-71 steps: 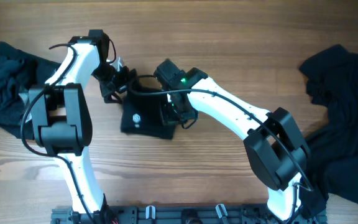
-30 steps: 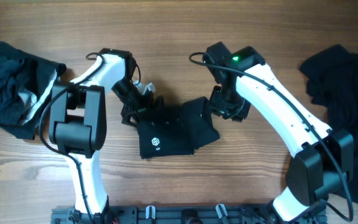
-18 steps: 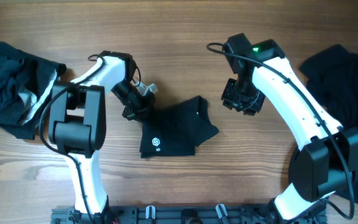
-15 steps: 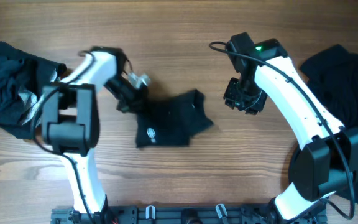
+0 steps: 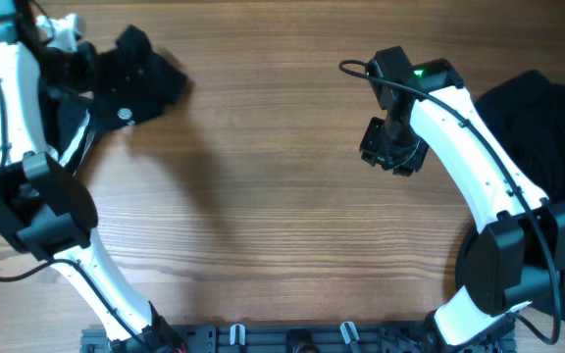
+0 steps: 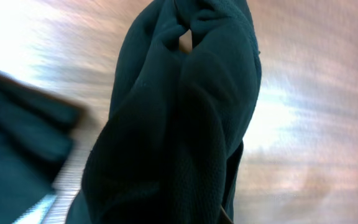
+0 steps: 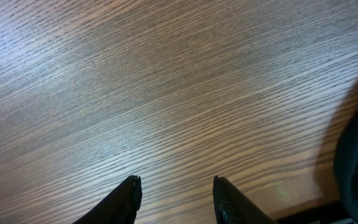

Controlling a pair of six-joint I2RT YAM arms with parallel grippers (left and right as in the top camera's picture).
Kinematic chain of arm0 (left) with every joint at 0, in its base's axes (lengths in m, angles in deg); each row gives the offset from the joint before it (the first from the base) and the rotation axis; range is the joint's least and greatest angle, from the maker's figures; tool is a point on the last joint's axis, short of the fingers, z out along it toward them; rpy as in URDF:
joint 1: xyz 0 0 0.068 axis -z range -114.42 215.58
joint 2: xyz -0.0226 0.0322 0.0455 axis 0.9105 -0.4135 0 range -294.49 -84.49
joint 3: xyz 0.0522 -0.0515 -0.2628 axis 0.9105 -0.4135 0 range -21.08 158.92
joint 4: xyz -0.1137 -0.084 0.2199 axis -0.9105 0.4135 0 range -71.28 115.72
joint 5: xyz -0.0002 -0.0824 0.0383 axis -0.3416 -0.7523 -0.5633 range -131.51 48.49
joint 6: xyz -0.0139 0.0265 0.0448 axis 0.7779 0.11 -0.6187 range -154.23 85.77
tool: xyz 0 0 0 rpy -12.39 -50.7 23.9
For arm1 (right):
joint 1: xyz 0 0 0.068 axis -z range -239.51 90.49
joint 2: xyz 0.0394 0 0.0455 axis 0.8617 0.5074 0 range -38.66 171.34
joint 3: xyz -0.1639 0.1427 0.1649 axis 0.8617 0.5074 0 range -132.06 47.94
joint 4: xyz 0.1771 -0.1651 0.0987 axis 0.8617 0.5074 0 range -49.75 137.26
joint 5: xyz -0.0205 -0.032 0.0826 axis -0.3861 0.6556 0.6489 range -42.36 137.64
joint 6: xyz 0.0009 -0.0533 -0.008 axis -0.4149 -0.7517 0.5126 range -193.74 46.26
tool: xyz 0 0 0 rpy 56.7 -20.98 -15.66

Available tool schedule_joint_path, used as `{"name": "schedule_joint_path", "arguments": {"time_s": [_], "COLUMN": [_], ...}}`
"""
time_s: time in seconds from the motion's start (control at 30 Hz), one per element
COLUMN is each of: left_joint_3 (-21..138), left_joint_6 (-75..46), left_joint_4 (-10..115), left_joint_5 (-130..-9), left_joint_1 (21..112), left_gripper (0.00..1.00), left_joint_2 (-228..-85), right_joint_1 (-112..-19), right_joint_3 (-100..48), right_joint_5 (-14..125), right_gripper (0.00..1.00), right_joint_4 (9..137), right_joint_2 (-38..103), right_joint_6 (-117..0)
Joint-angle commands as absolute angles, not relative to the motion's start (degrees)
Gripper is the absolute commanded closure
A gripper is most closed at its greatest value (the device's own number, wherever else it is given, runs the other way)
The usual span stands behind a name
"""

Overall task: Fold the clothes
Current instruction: 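Carry the folded t-shirt with the left gripper onto the left pile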

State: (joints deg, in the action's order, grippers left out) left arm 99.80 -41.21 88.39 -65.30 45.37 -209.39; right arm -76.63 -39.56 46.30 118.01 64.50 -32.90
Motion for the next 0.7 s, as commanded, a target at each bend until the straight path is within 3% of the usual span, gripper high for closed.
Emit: {"name": "schedule_joint_path", "arguments": {"time_s": [0.0,0.43,0.67], "left_joint_3": [104.56,106.51,106.16], "left_joint_6": [-40.82,-33.73,-33.73], "left_joint_4": [88.41,86.25,92.39], "left_joint_5": [-65.41,-65.37,-55.88], "left_joint_1": [42.51,27.21,23.73], "left_gripper": [0.96,0.96,0.89], "left_joint_2": [-205.87,-200.62,-201.67], "right_joint_1": [-76.24,-76.13,-76.13], "right_joint_3": [-39.71,-39.71,-39.71], "right_joint_5": [44.84,44.9,45.12], "right_gripper": [0.57,0.57,0.57], "right_joint_4": [117.44,116.28,116.15], "right_joint_2": [63.86,63.86,63.86], "right_joint_6": [-33.23,-33.25,-33.25]}}
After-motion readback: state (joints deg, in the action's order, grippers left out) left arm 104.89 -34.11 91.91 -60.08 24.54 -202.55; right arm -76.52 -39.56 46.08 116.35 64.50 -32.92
